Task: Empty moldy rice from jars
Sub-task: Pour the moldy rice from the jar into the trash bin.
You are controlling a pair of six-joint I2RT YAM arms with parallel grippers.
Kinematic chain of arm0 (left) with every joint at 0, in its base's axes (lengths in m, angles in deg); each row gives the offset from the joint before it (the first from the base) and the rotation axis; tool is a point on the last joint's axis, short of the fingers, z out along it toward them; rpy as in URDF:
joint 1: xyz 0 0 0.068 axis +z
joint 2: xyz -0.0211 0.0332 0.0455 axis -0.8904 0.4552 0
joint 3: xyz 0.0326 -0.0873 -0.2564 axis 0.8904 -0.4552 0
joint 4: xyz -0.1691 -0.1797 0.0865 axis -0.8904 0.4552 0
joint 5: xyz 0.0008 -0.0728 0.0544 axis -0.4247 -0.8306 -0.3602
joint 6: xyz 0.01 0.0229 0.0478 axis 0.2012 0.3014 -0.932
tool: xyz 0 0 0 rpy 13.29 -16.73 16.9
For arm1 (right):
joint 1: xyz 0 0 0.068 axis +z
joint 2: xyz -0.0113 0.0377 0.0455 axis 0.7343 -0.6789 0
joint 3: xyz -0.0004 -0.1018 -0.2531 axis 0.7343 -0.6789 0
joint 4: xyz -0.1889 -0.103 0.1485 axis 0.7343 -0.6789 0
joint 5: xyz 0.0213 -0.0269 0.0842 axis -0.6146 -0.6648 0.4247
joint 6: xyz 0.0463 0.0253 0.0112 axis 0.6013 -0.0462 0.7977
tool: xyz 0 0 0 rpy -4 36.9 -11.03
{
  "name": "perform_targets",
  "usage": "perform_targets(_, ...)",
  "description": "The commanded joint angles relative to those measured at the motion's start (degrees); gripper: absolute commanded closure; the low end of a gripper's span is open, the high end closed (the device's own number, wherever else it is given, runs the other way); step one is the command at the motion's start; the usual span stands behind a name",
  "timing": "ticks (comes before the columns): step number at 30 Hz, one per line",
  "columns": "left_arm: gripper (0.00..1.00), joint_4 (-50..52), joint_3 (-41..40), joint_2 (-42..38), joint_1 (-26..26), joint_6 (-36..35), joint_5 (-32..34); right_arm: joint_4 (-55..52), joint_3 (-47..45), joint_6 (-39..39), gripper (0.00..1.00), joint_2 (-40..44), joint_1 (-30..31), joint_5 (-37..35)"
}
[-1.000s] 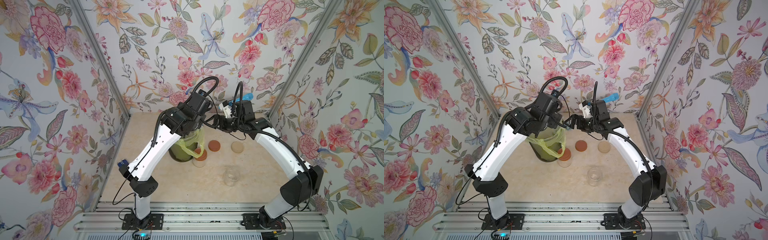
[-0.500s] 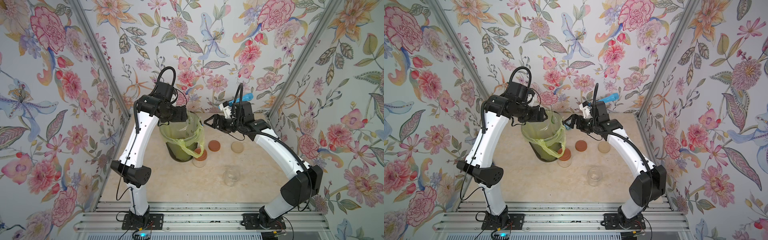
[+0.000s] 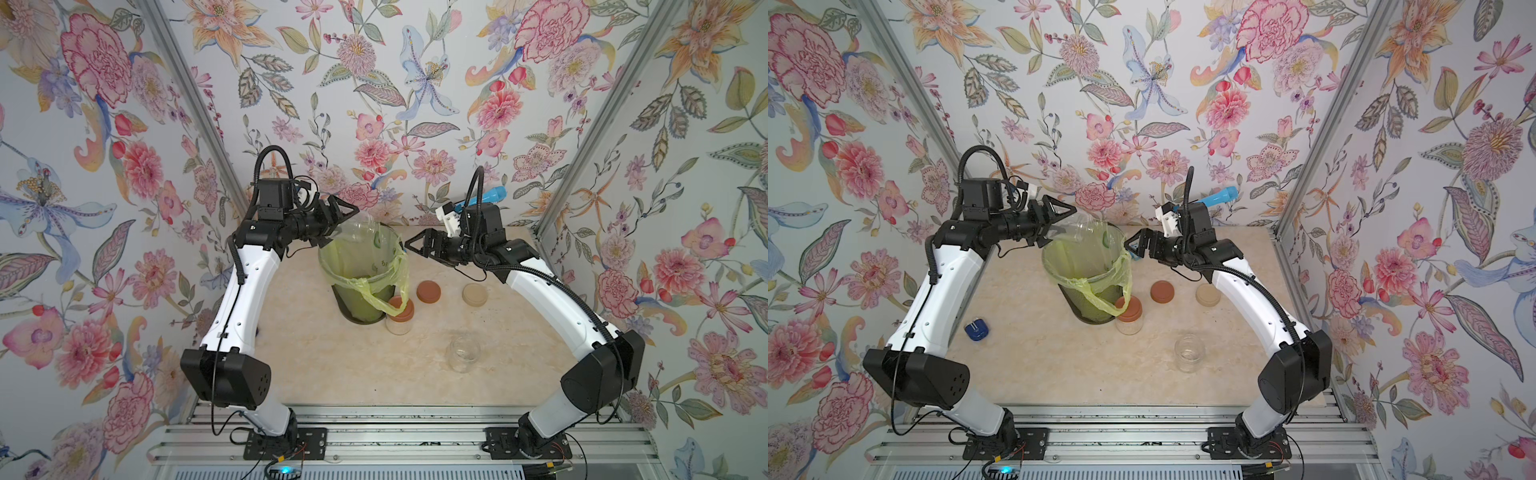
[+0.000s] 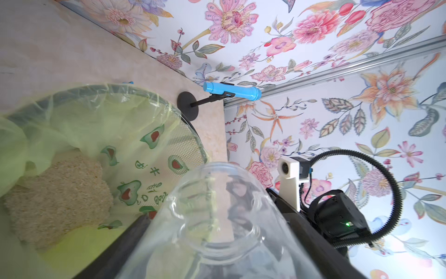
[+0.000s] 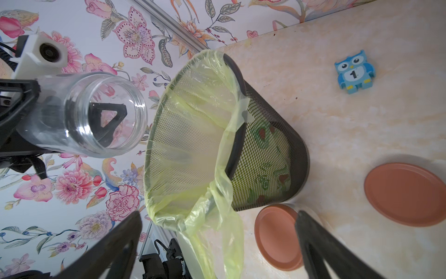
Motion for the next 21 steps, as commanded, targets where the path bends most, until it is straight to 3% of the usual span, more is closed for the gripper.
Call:
perform_targets(1,1.00,-16.38,-1.82,-3.96,0.34,8.13,-6.39,1.27,-0.14,0.51,0.00,1.04,0.13,-0.84)
perform_targets(6,1.00,-12.89,-0.77,-3.86,0.53,4.82,-5.57,1.50,0.15,0.55,0.00,0.59,0.23,-0.68)
perform_targets(9,1.00,-0.19,5.68,-2.22,0.59,-4.55,-1.68,1.50,0.47,0.67,0.00,0.26,0.33,-0.55)
perform_targets(13,1.00,23.10,21.63,5.78,-0.35,-21.45,9.31,1.48,0.68,0.59,0.00,0.11,0.41,-0.42)
perform_targets(17,1.00,40.04,35.07,12.84,-4.50,-32.36,23.14,1.48,0.31,0.59,0.00,0.20,0.31,-0.42)
perform_targets(21,1.00,43.04,32.21,13.15,-11.18,-35.58,38.14,1.48,0.04,0.52,0.00,0.24,0.29,-0.39)
